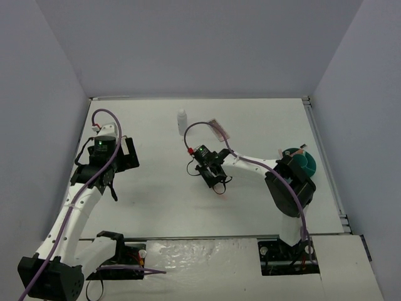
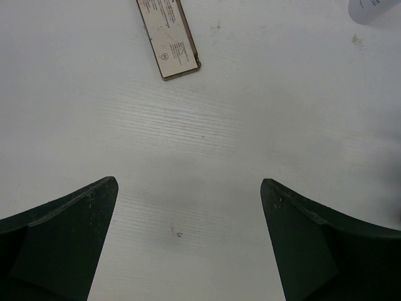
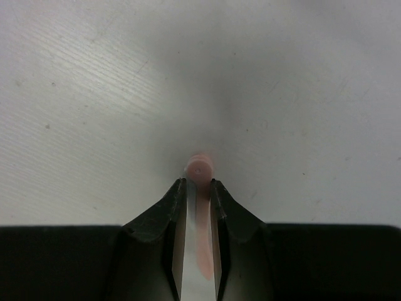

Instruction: Organize the makeup

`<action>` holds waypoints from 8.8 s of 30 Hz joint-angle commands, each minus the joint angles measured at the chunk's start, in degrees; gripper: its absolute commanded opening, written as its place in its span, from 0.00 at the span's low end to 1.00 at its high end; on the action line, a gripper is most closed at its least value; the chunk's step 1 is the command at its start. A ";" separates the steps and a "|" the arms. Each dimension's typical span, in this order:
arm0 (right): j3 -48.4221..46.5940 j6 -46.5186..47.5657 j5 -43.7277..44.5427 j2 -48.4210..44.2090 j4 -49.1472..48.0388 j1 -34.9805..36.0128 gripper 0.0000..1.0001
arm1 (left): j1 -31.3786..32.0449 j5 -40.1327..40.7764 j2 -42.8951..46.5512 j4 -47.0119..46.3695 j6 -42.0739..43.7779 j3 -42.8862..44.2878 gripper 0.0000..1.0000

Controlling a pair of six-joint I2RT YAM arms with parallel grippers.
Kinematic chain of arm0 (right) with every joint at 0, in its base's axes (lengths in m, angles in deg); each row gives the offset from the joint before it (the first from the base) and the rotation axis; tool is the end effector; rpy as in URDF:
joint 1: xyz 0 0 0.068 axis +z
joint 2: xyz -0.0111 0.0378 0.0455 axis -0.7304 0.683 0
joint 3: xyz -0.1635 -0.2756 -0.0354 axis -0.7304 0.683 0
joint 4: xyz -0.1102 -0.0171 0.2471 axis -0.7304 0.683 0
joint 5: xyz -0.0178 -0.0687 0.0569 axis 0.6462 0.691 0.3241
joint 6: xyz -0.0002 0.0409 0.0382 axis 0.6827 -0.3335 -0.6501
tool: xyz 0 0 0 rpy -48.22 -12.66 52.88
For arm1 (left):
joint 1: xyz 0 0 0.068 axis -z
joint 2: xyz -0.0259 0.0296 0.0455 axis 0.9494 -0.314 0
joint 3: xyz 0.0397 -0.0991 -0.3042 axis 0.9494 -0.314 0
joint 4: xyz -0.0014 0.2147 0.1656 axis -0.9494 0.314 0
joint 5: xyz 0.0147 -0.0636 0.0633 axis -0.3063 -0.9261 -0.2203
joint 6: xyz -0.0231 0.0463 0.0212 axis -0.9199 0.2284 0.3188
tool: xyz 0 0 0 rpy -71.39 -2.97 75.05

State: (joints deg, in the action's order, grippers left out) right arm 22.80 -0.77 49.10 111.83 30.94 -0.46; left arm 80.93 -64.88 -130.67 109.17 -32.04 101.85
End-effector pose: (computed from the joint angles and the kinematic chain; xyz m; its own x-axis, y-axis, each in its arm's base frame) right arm 0.2788 0.2910 0.2120 -0.6817 -0.4843 -0.5483 -0.6060 0.7938 0.0523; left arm 0.1904 -0.0269 0.3558 -0.5571 -0.2826 -0.7809 -0.1418 0.9589 -0.2458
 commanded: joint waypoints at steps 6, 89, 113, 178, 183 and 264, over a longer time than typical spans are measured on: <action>-0.65 5.13 10.76 -26.35 -0.20 -9.78 0.00 | -0.52 0.28 2.41 -1.68 -0.68 1.61 0.97; 33.77 14.44 0.77 -44.58 -47.91 -61.60 0.37 | -0.45 -2.62 6.91 -0.72 -0.76 2.49 0.97; 5.69 13.09 -20.13 -18.85 -51.84 -20.84 1.00 | -3.47 -5.18 4.64 -3.17 0.27 1.09 0.97; 3.31 14.30 -19.98 -17.61 -62.20 -20.25 0.00 | -3.57 -1.56 1.83 -2.57 0.81 0.82 0.97; 13.17 14.56 -13.16 -34.20 -55.09 -26.95 0.00 | -3.61 -1.30 1.96 -2.45 0.35 0.64 0.97; 36.28 -1.04 2.69 -51.61 -45.40 -57.18 0.72 | -3.61 -3.05 2.76 -2.57 -0.60 0.11 0.97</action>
State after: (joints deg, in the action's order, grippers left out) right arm 61.45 -1.85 52.09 61.72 -10.33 -58.08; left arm 77.68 -68.14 -128.73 108.29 -31.90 100.76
